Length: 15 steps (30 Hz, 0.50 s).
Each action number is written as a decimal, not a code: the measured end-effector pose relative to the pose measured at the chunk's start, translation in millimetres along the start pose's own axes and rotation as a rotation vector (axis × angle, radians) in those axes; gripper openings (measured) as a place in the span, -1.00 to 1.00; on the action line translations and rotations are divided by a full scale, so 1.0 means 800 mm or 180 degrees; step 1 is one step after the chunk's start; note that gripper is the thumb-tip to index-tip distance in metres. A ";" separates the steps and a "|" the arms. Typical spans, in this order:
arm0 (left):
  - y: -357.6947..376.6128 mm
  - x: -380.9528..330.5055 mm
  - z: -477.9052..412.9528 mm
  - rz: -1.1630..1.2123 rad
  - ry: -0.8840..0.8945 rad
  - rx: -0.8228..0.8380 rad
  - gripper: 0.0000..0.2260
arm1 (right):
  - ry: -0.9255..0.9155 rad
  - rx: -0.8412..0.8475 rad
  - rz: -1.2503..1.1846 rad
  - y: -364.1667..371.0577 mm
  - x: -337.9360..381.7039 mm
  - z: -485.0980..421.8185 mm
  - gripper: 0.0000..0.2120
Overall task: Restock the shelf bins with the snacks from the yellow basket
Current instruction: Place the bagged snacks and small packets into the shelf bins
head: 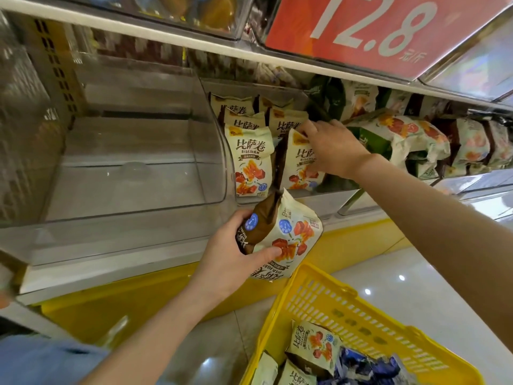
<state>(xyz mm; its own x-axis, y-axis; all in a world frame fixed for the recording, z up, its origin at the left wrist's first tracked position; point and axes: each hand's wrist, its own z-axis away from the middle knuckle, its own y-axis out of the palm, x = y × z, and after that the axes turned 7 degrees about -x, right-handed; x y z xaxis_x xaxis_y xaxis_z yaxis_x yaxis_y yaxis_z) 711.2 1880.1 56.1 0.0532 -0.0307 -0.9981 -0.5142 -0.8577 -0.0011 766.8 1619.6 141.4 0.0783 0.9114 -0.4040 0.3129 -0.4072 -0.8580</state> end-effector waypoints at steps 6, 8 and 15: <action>0.000 0.002 0.000 -0.0019 0.0019 0.0025 -0.59 | 0.0212 -0.0185 -0.0139 0.010 0.009 -0.010 -0.32; 0.000 0.002 0.000 -0.0056 0.0021 0.0011 -0.58 | 0.0415 -0.0078 -0.0129 0.013 0.014 -0.016 -0.31; -0.002 0.001 0.001 -0.0051 0.0049 0.0042 -0.59 | 0.0453 -0.0111 -0.0105 0.008 0.022 -0.007 -0.27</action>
<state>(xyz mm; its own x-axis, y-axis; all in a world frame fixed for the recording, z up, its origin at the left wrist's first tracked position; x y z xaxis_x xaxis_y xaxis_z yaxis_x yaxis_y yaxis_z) 711.7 1881.7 55.0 0.0746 -0.0250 -0.9969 -0.5245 -0.8512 -0.0179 775.3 1633.7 130.4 0.2000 0.9244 -0.3247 0.3500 -0.3769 -0.8576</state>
